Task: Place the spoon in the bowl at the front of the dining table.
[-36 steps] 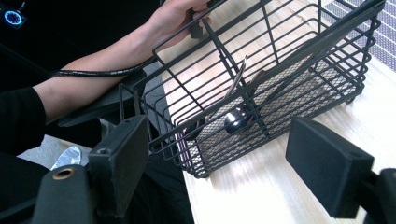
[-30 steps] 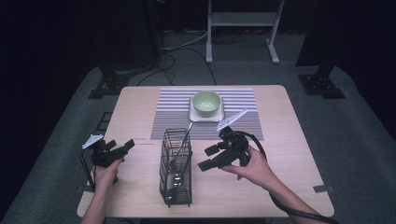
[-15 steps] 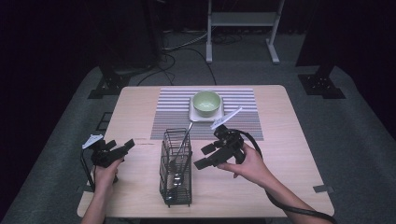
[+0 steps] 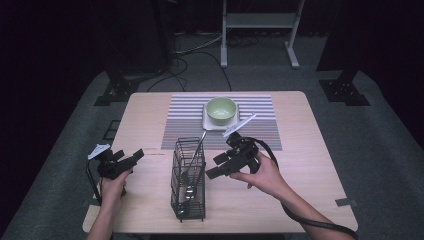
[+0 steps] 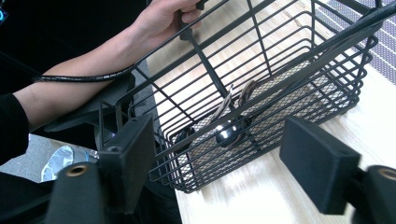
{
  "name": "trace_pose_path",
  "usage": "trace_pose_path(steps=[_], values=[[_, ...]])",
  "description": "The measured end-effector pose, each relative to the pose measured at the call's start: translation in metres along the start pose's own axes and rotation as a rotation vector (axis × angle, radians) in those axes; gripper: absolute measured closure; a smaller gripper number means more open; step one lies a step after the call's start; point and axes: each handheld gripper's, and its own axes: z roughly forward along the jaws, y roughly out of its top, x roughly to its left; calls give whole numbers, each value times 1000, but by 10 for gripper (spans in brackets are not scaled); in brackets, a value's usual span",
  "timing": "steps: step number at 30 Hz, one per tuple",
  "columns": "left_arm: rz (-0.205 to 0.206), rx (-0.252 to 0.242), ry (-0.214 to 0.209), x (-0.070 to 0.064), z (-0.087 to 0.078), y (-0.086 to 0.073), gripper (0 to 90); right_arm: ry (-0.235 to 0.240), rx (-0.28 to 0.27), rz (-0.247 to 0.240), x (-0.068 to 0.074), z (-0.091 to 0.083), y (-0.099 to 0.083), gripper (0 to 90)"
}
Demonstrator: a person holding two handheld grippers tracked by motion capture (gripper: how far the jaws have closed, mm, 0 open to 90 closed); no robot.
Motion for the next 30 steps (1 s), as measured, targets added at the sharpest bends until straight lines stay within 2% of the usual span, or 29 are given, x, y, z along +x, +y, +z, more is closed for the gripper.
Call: trace_pose_path(steps=[14, 16, 17, 18, 21, 28, 30], values=[[-2, 1, 0, 0, -1, 0, 0, -11, -9, 17, -4, 6, 7, 412], [-2, 0, 1, 0, -1, 0, 0, -7, 1, 13, -4, 8, 9, 477], [-3, -2, 0, 0, -1, 0, 0, -7, 1, 13, -4, 8, 9, 477], [-3, -3, 1, 1, -1, 0, 0, -13, 4, 14, -4, 9, 10, 528], [-4, -5, 0, 1, -1, 0, 0, -15, 9, 18, -5, 10, 11, 573], [-3, -4, 1, 1, -1, 0, 0, 10, 9, 15, -4, 12, 13, 681], [-3, -4, 1, 1, -1, 0, 0, 19, 12, 8, -3, 13, 14, 753]])
